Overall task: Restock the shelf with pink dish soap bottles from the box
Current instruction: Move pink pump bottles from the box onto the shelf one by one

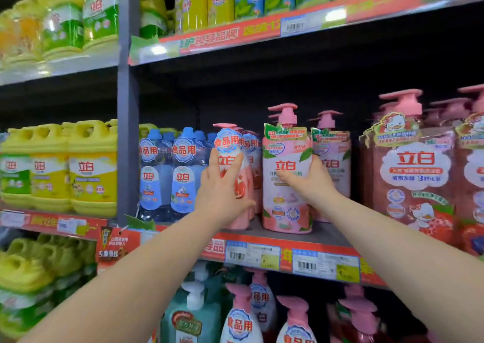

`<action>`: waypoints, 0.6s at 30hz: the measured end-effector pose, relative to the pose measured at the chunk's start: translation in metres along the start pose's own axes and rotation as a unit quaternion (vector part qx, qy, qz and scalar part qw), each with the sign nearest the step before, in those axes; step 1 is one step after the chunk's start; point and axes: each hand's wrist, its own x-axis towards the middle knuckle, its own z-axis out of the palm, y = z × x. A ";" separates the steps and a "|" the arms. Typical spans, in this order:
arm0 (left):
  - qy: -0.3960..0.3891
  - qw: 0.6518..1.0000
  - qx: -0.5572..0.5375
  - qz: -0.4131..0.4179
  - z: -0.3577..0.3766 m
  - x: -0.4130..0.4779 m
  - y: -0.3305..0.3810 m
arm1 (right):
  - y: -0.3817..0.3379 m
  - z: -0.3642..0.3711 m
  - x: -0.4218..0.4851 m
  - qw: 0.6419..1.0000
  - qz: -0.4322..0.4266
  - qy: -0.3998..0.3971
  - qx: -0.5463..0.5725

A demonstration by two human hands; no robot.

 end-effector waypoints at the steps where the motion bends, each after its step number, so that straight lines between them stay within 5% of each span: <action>1: 0.007 1.000 0.008 0.003 0.004 -0.001 -0.002 | 0.003 -0.003 0.000 0.999 0.000 -0.018 -0.038; 5: 0.053 0.997 0.039 0.031 0.013 -0.004 -0.011 | 0.017 -0.007 -0.009 0.991 0.013 -0.100 -0.087; 18: 0.079 0.994 0.050 0.061 0.022 -0.011 -0.019 | 0.014 0.008 -0.002 0.986 0.033 -0.075 -0.143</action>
